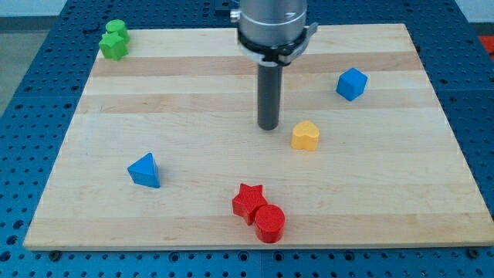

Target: Push the yellow heart to the yellow hexagon

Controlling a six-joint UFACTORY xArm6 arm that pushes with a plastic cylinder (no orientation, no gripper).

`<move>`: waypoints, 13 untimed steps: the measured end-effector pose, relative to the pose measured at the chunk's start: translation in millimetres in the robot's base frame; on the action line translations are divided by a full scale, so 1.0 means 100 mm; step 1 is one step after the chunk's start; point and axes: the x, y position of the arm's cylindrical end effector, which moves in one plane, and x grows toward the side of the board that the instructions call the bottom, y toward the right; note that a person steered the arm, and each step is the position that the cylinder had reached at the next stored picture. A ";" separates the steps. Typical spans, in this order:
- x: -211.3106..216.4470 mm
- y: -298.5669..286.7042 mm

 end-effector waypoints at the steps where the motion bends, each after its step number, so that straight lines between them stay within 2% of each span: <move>1: 0.43 -0.08; 2: 0.65 0.20; 4: 0.57 0.81; 6: -0.11 0.56; 7: -0.32 0.34; 9: -0.10 -0.06; 10: -0.30 -0.16; 13: -1.79 -0.19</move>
